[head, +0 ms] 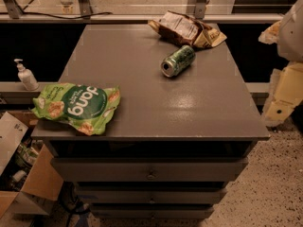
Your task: Place green can upright
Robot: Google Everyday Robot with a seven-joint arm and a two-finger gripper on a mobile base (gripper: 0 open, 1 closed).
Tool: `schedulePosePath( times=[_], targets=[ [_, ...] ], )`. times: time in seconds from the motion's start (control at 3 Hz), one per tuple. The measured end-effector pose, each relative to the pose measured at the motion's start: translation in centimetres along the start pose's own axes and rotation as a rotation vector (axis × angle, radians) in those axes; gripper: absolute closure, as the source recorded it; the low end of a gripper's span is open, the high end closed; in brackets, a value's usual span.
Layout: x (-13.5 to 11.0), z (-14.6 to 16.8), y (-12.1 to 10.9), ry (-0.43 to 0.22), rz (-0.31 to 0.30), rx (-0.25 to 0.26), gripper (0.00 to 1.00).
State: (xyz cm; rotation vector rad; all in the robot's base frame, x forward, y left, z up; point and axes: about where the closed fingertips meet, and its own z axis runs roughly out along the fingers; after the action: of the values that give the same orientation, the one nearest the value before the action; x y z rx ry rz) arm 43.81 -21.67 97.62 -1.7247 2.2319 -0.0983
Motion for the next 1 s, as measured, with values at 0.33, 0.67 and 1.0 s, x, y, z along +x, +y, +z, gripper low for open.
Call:
schedulePosePath(
  times=[0.33,0.67,1.0],
  targets=[
    [-0.2,0.2,-0.3,-0.009,-0.004,0.003,0.00],
    [-1.3,2.1,-1.6,-0.046,-0.039,0.017,0.00],
    [-3.9,4.5,-3.6,-0.116,-0.115,0.047,0.00]
  ],
)
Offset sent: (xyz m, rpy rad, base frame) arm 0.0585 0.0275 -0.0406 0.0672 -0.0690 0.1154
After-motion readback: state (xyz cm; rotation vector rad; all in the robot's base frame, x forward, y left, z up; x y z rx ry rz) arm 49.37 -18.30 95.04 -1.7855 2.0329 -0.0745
